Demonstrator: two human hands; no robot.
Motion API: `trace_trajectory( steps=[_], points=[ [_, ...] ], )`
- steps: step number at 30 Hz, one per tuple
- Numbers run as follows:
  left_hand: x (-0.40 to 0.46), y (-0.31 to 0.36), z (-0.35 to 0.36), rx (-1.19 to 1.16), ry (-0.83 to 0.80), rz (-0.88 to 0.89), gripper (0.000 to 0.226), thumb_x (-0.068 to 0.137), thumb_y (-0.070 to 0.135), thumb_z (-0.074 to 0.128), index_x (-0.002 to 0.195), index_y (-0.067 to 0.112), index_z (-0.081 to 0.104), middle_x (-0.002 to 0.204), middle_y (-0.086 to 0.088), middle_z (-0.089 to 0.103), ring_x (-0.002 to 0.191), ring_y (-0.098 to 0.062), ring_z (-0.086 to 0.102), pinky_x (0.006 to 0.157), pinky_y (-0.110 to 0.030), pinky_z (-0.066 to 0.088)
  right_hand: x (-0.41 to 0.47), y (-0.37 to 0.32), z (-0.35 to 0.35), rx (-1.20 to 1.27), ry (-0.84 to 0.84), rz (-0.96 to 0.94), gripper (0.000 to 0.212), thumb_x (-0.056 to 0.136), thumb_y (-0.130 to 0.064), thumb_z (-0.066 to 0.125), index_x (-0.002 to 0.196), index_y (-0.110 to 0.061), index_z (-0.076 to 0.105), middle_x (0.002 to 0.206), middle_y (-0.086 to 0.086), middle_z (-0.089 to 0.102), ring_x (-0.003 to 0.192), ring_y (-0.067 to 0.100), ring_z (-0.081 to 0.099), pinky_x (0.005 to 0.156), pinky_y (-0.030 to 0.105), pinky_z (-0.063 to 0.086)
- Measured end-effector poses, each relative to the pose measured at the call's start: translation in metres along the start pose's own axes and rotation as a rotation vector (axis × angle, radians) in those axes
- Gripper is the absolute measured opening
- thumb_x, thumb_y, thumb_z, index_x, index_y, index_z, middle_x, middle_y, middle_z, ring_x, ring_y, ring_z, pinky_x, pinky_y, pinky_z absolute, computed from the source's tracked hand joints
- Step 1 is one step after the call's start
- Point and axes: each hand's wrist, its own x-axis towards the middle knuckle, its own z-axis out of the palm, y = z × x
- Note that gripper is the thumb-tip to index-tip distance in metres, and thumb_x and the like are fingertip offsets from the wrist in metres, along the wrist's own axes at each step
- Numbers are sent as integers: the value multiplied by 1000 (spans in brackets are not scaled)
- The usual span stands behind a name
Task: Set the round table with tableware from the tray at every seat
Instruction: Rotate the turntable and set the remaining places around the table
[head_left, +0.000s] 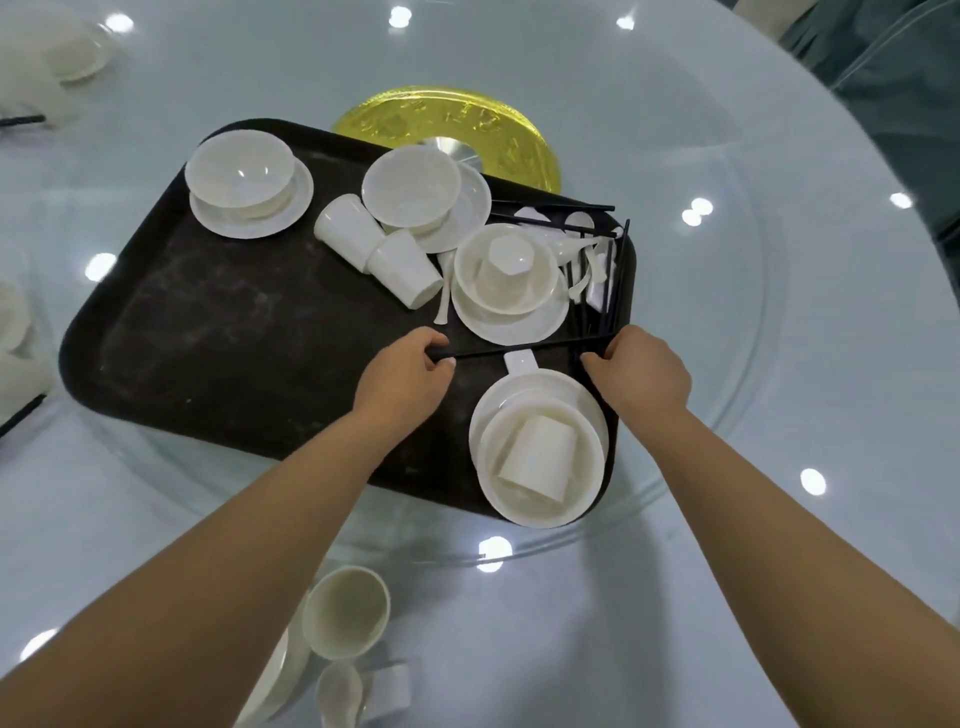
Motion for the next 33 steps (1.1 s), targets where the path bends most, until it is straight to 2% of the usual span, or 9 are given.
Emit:
trace_trajectory(
  steps=[4, 11, 15, 18, 23, 27, 29, 31, 33],
  points=[
    [9, 3, 7, 146, -14, -3, 16, 92, 33, 61, 105, 24, 59, 74, 11, 54, 75, -12, 57, 67, -30, 45, 2, -5, 3, -1, -42, -25, 37, 85, -25, 55, 58, -15, 32, 53, -1, 35, 46, 17, 31, 47, 23, 20],
    [0, 4, 3, 227, 3, 43, 11, 95, 33, 59, 93, 21, 58, 71, 8, 53, 71, -14, 56, 66, -31, 45, 7, -3, 3, 165, -78, 20, 27, 88, -18, 54, 66, -12, 40, 58, 1, 41, 55, 20, 39, 49, 28, 28],
    [-13, 6, -5, 69, 32, 34, 10, 94, 32, 60, 89, 24, 56, 64, 6, 53, 61, -7, 50, 56, -21, 35, 3, -2, -6, 265, 24, 11, 28, 94, -28, 52, 71, -17, 41, 61, -4, 43, 56, 17, 42, 50, 28, 29],
    [-24, 12, -13, -49, 55, 18, 11, 94, 34, 60, 88, 25, 59, 63, 8, 51, 59, -6, 48, 55, -19, 34, -4, -9, -23, 453, 141, -20, 18, 96, -34, 52, 88, -19, 49, 72, -6, 54, 67, 16, 52, 59, 30, 38],
    [-51, 27, -29, -205, 123, 71, 10, 91, 36, 63, 86, 27, 63, 76, 4, 53, 63, -6, 47, 59, -17, 36, -26, -34, -61, 665, 233, -108, 17, 95, -40, 55, 91, -23, 51, 74, -6, 60, 69, 15, 59, 60, 27, 42],
    [-83, 44, -41, -346, 141, 91, 11, 91, 38, 64, 91, 27, 65, 87, 7, 58, 67, 6, 55, 58, -6, 40, -65, -59, -86, 821, 127, -206, 15, 93, -36, 59, 83, -26, 53, 73, 2, 62, 63, 18, 57, 64, 35, 49],
    [-102, 50, -46, -474, 112, 84, 9, 91, 34, 65, 89, 26, 65, 83, 10, 64, 72, 6, 60, 63, -8, 43, -92, -69, -92, 908, 18, -243, 17, 92, -31, 61, 79, -23, 54, 69, 5, 61, 55, 12, 54, 55, 31, 47],
    [-126, 52, -48, -657, 29, 65, 7, 92, 27, 65, 88, 21, 64, 78, 4, 70, 75, -1, 67, 67, -16, 51, -120, -77, -90, 983, -90, -275, 17, 92, -27, 63, 78, -21, 55, 63, 2, 59, 46, 5, 53, 46, 22, 42],
    [-150, 48, -48, -769, -23, 47, 7, 94, 20, 63, 90, 14, 62, 82, -9, 72, 78, -22, 71, 73, -34, 59, -147, -80, -83, 1016, -160, -288, 17, 92, -26, 65, 78, -20, 56, 61, 1, 58, 42, 5, 51, 43, 17, 40]
  ],
)
